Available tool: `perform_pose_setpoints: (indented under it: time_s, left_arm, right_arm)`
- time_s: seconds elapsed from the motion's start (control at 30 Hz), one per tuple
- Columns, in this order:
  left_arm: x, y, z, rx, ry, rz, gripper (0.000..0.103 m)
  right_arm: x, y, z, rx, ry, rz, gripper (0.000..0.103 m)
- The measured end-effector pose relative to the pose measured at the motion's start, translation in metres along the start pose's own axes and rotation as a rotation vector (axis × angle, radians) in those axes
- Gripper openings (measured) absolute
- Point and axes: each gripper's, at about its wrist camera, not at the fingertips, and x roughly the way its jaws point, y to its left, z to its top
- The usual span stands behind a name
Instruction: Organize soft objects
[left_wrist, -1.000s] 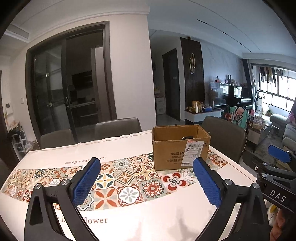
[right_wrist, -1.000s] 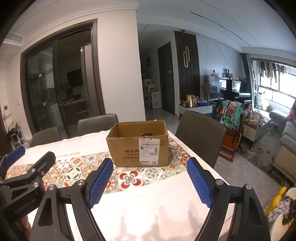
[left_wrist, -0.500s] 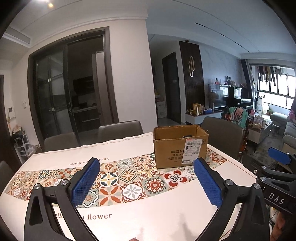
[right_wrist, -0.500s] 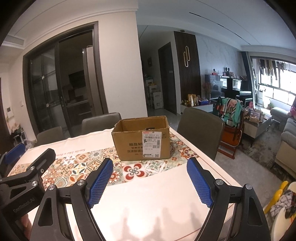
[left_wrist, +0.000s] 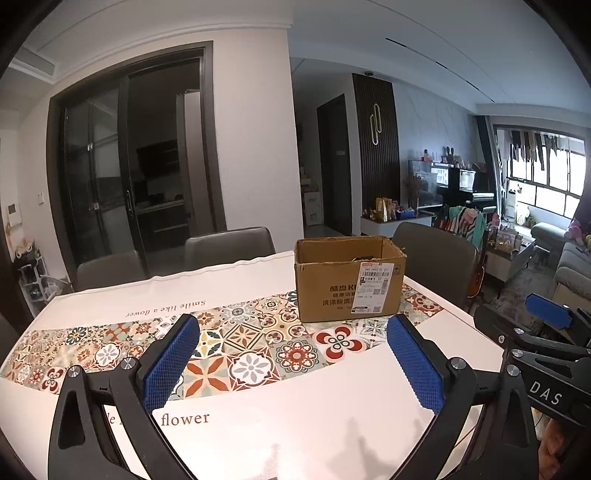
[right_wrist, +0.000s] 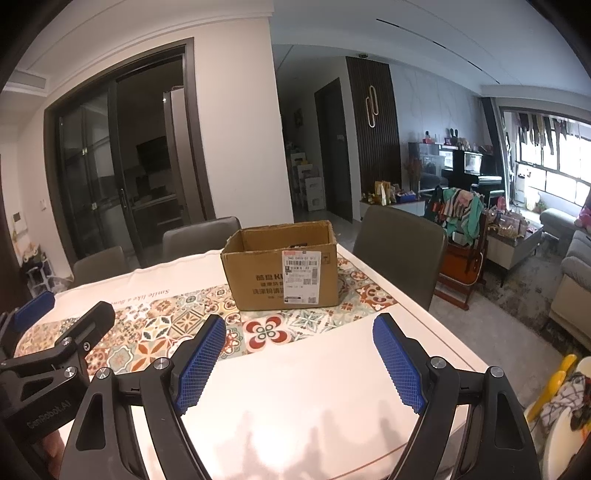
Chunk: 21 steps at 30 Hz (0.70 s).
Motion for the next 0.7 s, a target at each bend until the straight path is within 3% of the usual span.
perform_pose_setpoints:
  time_s: [0.7]
  left_arm:
    - [0.0074,-0.0008,-0.0065,0.009,0.007,-0.002,0.103]
  right_arm:
    - [0.0047,-0.0025,-0.0046,0.011,0.021,-0.004,0.083]
